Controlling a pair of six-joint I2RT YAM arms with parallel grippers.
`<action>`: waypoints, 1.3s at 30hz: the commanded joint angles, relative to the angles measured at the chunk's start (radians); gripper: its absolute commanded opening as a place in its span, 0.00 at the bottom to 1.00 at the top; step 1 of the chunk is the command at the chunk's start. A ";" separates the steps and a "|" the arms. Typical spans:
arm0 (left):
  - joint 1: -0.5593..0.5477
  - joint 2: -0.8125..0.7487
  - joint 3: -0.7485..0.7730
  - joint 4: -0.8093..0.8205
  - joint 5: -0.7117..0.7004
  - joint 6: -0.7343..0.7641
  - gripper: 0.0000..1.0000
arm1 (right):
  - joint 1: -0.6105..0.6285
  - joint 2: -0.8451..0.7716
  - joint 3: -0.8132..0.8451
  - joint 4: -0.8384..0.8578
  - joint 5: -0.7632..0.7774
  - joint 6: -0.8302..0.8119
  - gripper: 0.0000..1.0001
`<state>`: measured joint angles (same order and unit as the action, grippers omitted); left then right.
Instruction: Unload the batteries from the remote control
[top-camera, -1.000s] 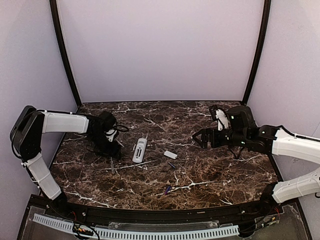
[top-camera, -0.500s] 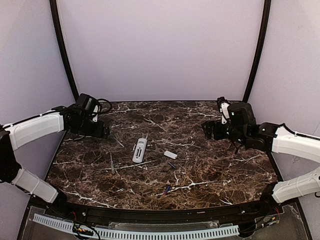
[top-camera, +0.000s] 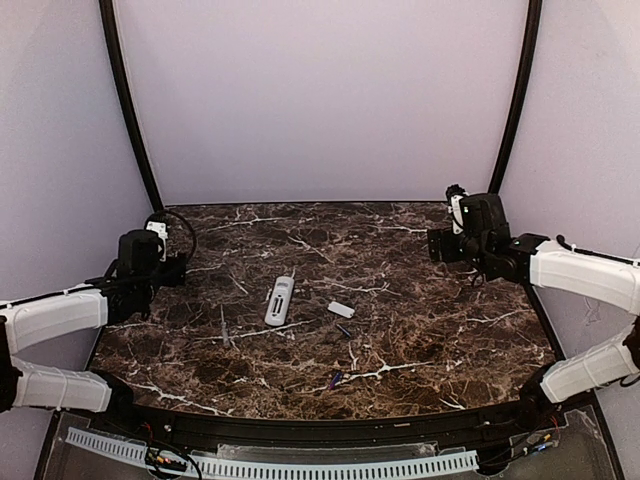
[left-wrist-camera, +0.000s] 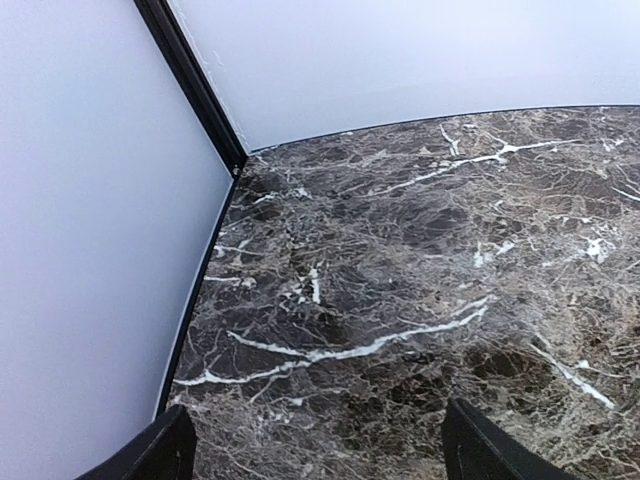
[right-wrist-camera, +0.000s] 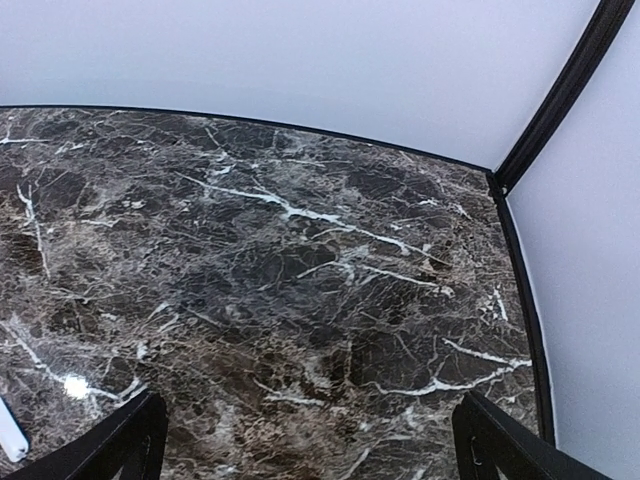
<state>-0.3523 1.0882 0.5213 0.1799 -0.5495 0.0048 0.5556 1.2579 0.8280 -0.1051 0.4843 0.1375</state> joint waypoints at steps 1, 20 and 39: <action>0.024 0.051 -0.057 0.284 -0.079 0.137 0.85 | -0.067 0.016 -0.035 0.100 -0.032 -0.106 0.99; 0.216 0.390 -0.167 0.786 0.176 0.144 0.82 | -0.444 0.058 -0.225 0.386 -0.328 -0.035 0.99; 0.294 0.480 -0.237 0.955 0.407 0.122 0.79 | -0.515 0.047 -0.490 0.892 -0.561 -0.252 0.99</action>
<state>-0.0731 1.5562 0.3065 1.0950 -0.2111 0.1440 0.0559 1.3056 0.4011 0.5797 -0.0204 -0.0463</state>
